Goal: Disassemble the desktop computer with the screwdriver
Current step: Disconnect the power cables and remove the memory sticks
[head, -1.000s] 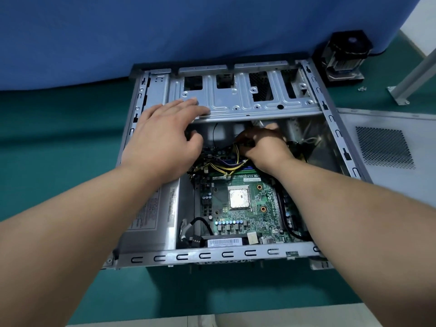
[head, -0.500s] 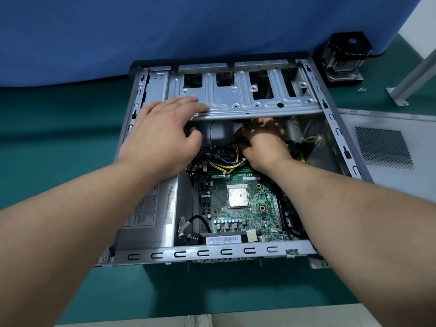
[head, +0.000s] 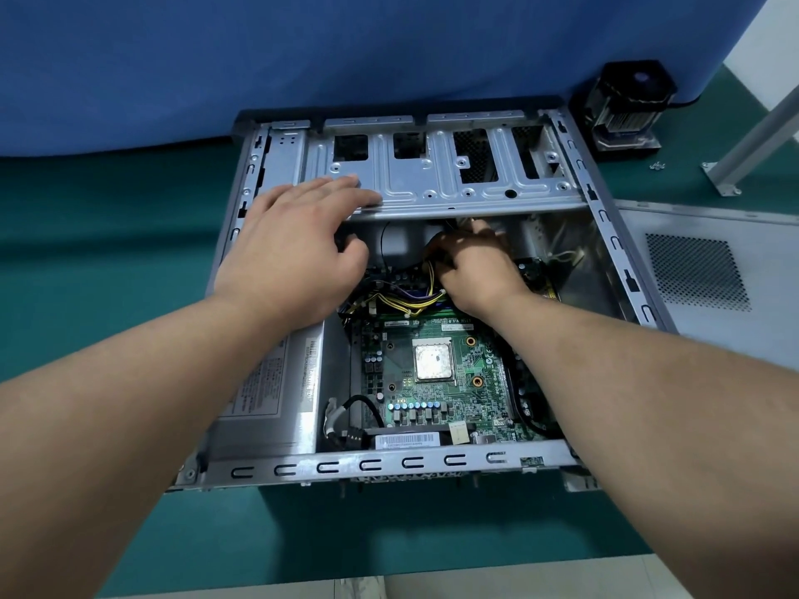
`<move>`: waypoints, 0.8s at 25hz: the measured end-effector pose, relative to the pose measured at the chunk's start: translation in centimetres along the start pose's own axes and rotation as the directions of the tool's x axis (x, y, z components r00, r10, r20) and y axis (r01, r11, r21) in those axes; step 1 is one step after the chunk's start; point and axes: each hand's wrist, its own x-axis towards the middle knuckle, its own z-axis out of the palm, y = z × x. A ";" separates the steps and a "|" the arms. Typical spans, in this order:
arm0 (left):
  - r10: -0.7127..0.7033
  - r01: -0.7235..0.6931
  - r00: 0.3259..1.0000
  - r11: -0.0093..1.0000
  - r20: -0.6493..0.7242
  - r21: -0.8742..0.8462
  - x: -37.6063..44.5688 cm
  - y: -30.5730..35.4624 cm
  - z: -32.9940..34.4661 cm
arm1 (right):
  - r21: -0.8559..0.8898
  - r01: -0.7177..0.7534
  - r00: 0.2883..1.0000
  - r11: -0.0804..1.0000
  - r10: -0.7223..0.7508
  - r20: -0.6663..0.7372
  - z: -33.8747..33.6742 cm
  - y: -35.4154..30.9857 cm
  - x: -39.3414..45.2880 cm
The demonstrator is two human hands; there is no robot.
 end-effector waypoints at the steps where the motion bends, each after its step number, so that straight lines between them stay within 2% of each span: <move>1: 0.000 0.000 1.000 1.000 0.000 0.000 0.0 0.0 0.0 | -0.005 -0.002 1.000 1.000 0.002 -0.004 0.0 0.0 0.0; 6: -0.001 0.001 1.000 1.000 0.008 0.002 0.0 0.0 0.0 | -0.026 0.040 0.999 0.999 -0.041 -0.009 0.2 0.0 0.0; 12: 0.003 -0.003 1.000 1.000 0.006 0.001 0.1 -0.1 0.1 | 0.028 0.057 0.998 0.998 -0.057 -0.012 0.0 -0.2 -0.2; 16: 0.006 -0.006 1.000 1.000 0.001 0.000 0.1 -0.1 0.1 | 0.054 0.021 1.000 0.998 -0.020 -0.011 0.0 -0.1 0.0; 20: 0.005 -0.005 1.000 1.000 0.000 0.000 0.1 -0.2 0.1 | 0.052 0.046 0.999 0.998 -0.046 -0.015 0.2 -0.1 -0.1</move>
